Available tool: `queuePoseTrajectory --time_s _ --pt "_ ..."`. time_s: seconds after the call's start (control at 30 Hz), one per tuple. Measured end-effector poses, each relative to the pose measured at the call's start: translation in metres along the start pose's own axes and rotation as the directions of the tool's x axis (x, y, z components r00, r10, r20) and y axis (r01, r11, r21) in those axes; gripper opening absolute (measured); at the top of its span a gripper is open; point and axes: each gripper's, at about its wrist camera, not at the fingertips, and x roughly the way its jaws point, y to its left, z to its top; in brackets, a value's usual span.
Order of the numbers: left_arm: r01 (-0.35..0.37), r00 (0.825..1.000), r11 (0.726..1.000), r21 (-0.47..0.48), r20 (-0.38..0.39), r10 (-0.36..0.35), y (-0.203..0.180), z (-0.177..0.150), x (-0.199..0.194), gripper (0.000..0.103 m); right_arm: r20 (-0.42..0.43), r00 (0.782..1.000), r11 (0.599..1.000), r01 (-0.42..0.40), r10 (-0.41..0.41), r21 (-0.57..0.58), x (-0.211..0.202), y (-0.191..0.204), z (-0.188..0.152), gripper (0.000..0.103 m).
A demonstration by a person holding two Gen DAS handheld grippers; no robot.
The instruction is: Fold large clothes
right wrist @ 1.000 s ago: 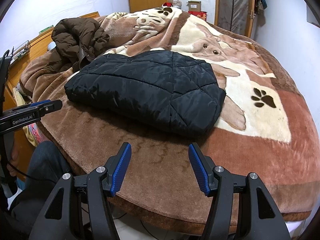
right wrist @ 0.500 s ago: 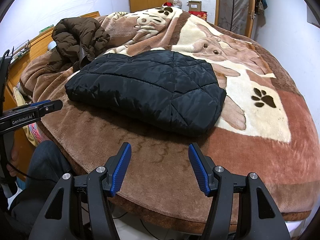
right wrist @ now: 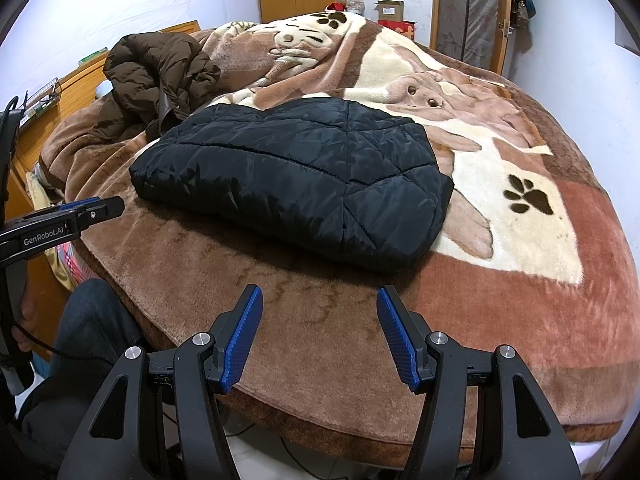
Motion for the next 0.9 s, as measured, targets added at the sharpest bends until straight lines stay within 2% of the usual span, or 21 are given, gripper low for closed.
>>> queuePoseTrajectory --time_s 0.37,0.47,0.57,0.9 --pt "-0.011 1.000 1.000 0.007 0.008 0.011 -0.0025 0.0005 -0.0024 0.054 -0.001 1.000 1.000 -0.001 0.001 -0.001 -0.0001 -0.0004 0.0011 0.060" --pt "-0.041 0.999 0.999 0.010 0.020 0.041 -0.0053 0.0010 -0.0044 0.054 -0.003 1.000 1.000 0.000 0.000 -0.002 0.0005 0.0007 -0.0015 0.060" --pt "-0.023 1.000 1.000 0.005 0.017 0.023 -0.0061 0.0011 -0.0043 0.054 -0.003 1.000 1.000 0.001 -0.001 -0.003 0.0010 0.0009 -0.0025 0.060" --pt "-0.042 0.999 0.999 -0.020 0.018 0.042 -0.0073 -0.0011 -0.0033 0.054 -0.003 1.000 1.000 -0.001 0.001 -0.003 0.0007 -0.0005 -0.0027 0.060"
